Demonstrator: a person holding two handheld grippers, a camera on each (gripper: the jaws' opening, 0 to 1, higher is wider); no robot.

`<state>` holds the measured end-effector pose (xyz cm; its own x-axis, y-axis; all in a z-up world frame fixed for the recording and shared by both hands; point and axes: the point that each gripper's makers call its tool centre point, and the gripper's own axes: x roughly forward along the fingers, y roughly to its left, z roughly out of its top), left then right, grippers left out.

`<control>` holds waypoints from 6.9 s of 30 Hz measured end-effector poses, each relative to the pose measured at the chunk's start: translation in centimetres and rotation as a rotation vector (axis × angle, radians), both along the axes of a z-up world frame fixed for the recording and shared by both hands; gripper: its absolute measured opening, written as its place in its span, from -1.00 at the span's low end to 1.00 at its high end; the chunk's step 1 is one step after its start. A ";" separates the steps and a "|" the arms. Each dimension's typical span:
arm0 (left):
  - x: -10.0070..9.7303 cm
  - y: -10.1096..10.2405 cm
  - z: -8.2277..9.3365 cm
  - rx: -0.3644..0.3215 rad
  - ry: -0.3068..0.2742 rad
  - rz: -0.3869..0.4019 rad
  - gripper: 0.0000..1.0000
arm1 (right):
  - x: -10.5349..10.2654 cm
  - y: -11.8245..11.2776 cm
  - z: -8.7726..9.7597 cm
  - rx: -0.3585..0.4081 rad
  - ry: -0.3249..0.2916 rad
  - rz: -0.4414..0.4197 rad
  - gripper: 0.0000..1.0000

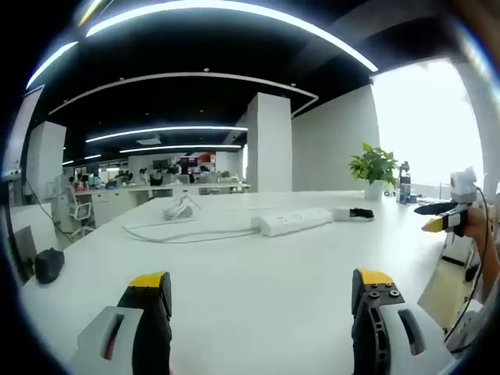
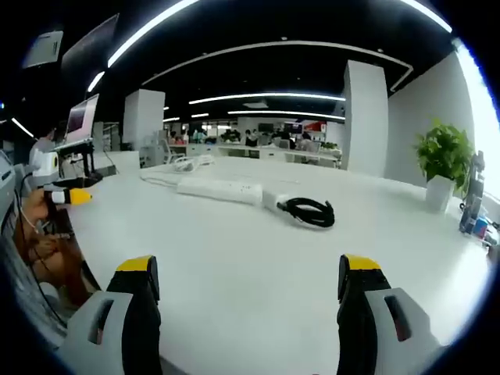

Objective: Straighten the power strip on the desk, plug the charger into it

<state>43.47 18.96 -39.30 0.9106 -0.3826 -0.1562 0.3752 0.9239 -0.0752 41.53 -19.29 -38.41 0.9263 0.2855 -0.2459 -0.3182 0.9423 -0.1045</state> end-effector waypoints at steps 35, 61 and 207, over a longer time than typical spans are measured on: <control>1.5 -3.7 0.1 0.043 -0.015 -0.108 0.89 | 2.6 1.1 -0.1 0.054 -0.028 0.079 0.83; 5.1 -5.4 2.0 0.021 -0.036 -0.167 0.85 | 6.3 4.7 1.1 0.021 -0.044 0.230 0.75; 20.5 -13.3 -2.2 0.261 0.172 -0.327 0.15 | 23.8 10.5 -3.3 -0.311 0.299 0.296 0.03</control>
